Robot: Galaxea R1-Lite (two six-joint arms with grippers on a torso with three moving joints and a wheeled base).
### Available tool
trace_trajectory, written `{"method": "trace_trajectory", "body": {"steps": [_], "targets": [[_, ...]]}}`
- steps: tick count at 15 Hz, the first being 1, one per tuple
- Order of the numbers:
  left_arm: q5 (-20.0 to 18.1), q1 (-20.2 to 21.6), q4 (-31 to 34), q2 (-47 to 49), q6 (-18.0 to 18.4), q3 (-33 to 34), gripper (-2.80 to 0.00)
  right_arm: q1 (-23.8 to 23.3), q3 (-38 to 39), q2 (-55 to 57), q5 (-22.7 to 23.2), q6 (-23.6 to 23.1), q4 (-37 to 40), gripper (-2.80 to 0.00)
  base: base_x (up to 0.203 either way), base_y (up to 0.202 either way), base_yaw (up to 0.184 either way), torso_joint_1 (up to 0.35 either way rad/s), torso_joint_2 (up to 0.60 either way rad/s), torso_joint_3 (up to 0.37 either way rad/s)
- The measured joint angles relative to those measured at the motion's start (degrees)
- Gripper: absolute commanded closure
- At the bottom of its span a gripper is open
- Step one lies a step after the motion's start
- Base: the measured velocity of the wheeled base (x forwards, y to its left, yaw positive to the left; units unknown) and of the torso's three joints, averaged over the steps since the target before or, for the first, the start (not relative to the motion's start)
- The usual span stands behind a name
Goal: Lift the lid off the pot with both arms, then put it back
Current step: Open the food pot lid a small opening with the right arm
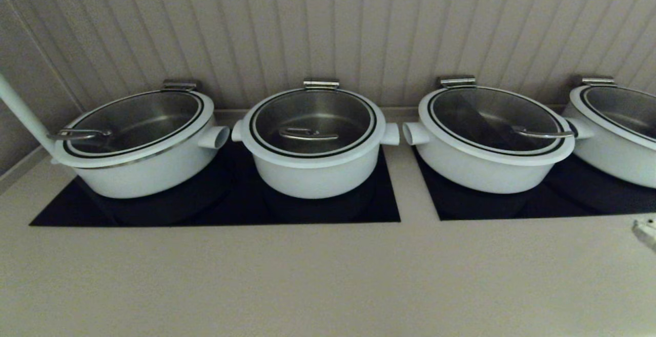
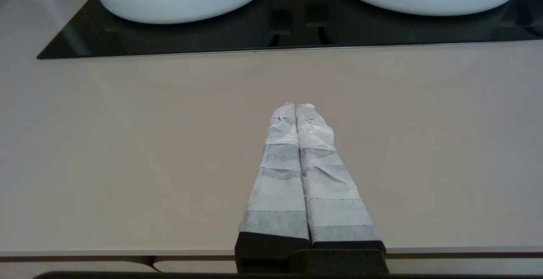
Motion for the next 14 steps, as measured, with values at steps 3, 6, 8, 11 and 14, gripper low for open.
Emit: {"method": "trace_trajectory", "body": {"steps": [3, 6, 8, 11, 14], "targets": [[0.02, 0.0, 0.0, 0.0, 0.02, 0.0, 0.0, 2.51, 0.0, 6.61, 3.65, -0.2, -5.83, 0.0, 0.0, 0.0, 0.0, 0.0, 0.0, 0.0], [-0.01, 0.0, 0.0, 0.0, 0.02, 0.0, 0.0, 8.96, 0.06, 10.35, 5.32, -0.2, -7.08, 0.0, 0.0, 0.0, 0.0, 0.0, 0.0, 0.0], [0.02, 0.0, 0.0, 0.0, -0.01, 0.0, 0.0, 14.24, 0.06, 12.72, 7.99, -0.16, -7.76, 0.0, 0.0, 0.0, 0.0, 0.0, 0.0, 0.0], [0.02, 0.02, -0.02, 0.0, 0.0, 0.0, 0.0, 20.67, -1.15, 16.85, 10.78, 0.11, -10.5, 0.0, 0.0, 0.0, 0.0, 0.0, 0.0, 0.0], [-0.01, 0.02, 0.0, 0.0, 0.0, 0.0, 0.0, 23.31, -3.22, 22.04, 11.09, 0.24, -15.41, 0.0, 0.0, 0.0, 0.0, 0.0, 0.0, 0.0]]}}
